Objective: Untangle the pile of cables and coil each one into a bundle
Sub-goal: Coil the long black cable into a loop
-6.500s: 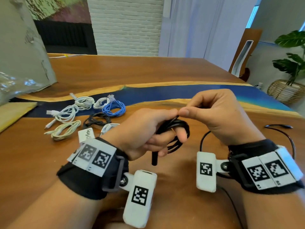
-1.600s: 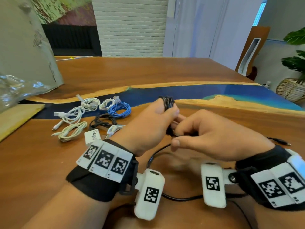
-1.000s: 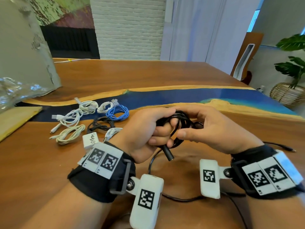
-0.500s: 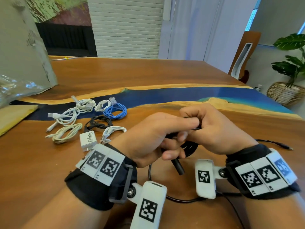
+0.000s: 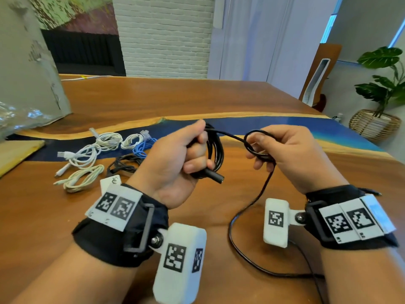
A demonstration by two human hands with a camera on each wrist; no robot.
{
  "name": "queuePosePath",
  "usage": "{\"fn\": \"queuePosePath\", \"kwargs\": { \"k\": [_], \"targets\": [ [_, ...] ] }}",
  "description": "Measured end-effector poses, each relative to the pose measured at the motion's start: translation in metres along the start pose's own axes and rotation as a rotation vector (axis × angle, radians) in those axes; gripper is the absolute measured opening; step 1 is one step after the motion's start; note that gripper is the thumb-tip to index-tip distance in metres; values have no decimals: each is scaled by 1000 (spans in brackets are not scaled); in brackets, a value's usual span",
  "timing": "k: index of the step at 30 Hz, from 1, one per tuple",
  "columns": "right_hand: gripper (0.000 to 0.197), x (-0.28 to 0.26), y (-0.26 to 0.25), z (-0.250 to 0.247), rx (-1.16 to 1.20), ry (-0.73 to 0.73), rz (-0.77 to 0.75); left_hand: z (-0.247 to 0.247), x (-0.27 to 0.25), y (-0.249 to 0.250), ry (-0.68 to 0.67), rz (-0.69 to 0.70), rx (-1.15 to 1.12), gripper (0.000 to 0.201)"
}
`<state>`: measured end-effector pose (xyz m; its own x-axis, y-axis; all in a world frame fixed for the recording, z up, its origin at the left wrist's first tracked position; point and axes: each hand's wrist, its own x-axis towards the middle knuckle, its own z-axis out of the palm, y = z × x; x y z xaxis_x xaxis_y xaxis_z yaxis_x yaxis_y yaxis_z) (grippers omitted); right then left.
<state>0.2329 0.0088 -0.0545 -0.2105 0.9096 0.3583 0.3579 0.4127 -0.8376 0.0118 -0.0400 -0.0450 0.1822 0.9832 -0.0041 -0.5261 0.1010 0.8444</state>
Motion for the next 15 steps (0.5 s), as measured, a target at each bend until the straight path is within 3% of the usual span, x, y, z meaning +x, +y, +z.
{"fn": "queuePosePath", "kwargs": {
  "k": [3,6,9,11,15],
  "targets": [
    [27,4,7,-3,74,128,105,-3,3,0,63,33,-12,35],
    [27,8,10,-16,407,258,266,-14,8,13,135,87,-91,34],
    [17,6,7,-25,673,166,256,-20,10,16,181,104,-94,33],
    [23,4,6,-26,717,138,205,-19,10,12,193,111,-60,33],
    [23,7,14,-30,519,310,197,-17,10,9,211,143,-30,33]
  ]
}}
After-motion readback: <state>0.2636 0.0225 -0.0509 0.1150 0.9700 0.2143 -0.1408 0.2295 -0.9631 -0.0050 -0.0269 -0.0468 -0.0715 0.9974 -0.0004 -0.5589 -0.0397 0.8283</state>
